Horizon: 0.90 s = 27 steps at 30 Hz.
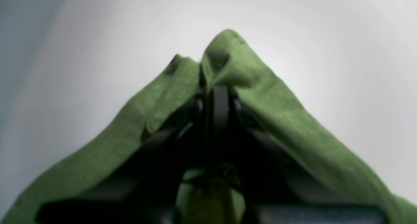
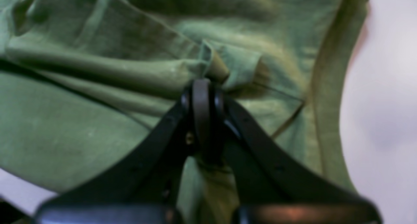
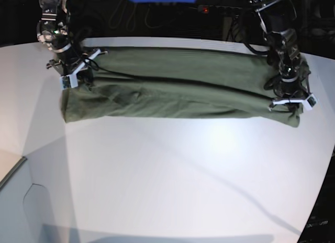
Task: Layout the t-shirt on the table in an organized manner, then fold the t-shirt properly
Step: 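Lower the folded edge onto the shirt with both grippers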
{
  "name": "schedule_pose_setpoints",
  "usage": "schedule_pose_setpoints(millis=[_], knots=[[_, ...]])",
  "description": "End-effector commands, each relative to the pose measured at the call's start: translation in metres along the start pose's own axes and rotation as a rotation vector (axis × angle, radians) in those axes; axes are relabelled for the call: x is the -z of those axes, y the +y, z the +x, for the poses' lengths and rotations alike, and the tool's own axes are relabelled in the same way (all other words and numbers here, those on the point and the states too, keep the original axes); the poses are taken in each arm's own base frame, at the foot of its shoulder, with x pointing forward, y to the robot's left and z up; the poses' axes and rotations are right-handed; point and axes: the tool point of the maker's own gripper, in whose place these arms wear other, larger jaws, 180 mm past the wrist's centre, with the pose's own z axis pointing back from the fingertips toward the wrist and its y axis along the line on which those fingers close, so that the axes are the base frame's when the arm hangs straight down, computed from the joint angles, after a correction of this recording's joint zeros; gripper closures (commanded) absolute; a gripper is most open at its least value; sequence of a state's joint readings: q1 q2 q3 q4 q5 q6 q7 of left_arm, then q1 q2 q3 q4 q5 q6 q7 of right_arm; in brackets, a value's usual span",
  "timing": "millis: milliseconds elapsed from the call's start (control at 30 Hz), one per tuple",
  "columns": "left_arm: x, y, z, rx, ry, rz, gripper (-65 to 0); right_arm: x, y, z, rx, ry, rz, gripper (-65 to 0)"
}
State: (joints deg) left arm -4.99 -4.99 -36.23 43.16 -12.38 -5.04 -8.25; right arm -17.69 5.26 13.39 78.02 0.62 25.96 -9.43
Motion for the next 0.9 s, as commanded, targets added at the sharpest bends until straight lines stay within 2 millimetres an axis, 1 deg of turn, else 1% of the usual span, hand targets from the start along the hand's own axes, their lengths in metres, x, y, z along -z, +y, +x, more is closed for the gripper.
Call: schedule_pose_setpoints(millis=[0, 100, 133, 200, 300, 367, 400, 467, 533, 567, 600, 700, 767, 867], knots=[[-0.006, -0.007, -0.049, 0.003, 0.204, -0.004, 0.0, 0.001, -0.015, -0.004, -0.028, 0.034, -0.020, 0.0], [0.004, -0.023, -0.034, -0.015, 0.177, -0.024, 0.0, 0.009, -0.020, -0.002, -0.020, 0.039, -0.022, 0.0], [0.007, -0.027, -0.029, -0.019, 0.169, -0.029, 0.0, 0.009, -0.025, -0.001, -0.029, 0.040, -0.029, 0.0], [0.010, -0.032, -0.023, -0.025, 0.158, -0.036, 0.0, 0.009, -0.032, 0.000, -0.033, 0.043, -0.039, 0.0], [0.012, -0.034, -0.020, -0.028, 0.154, -0.039, -0.2, 0.009, -0.032, 0.000, -0.035, 0.042, -0.040, 0.0], [0.011, -0.030, -0.019, -0.027, 0.150, -0.035, -4.5, 0.009, -0.032, 0.001, -0.036, 0.039, -0.040, 0.0], [0.011, -0.030, -0.016, -0.024, 0.147, -0.037, -9.0, 0.009, -0.032, 0.001, -0.034, 0.037, -0.039, 0.0], [0.006, -0.023, -0.019, -0.012, 0.177, -0.033, -19.4, 0.009, -0.032, 0.001, -0.034, 0.037, -0.039, 0.0], [0.002, -0.024, -0.006, 0.001, 0.152, -0.043, -29.6, 0.009, -0.031, 0.003, -0.034, 0.034, -0.037, 0.0], [-0.001, -0.022, 0.002, 0.010, 0.133, -0.046, -32.5, 0.009, -0.031, 0.003, -0.034, 0.034, -0.037, 0.0], [-0.005, -0.020, 0.014, 0.023, 0.096, -0.050, -34.0, 0.009, -0.030, 0.003, -0.034, 0.034, -0.036, 0.0], [-0.015, -0.023, 0.046, 0.042, 0.002, -0.069, -33.9, 0.009, -0.030, 0.004, -0.035, 0.030, -0.036, 0.0], [-0.018, -0.026, 0.066, 0.052, -0.048, -0.079, -33.9, 0.012, -0.030, 0.010, -0.035, 0.019, -0.035, 0.0], [-0.018, -0.027, 0.074, 0.061, -0.065, -0.082, -33.9, 0.014, -0.030, 0.011, -0.034, 0.017, -0.035, 0.0]])
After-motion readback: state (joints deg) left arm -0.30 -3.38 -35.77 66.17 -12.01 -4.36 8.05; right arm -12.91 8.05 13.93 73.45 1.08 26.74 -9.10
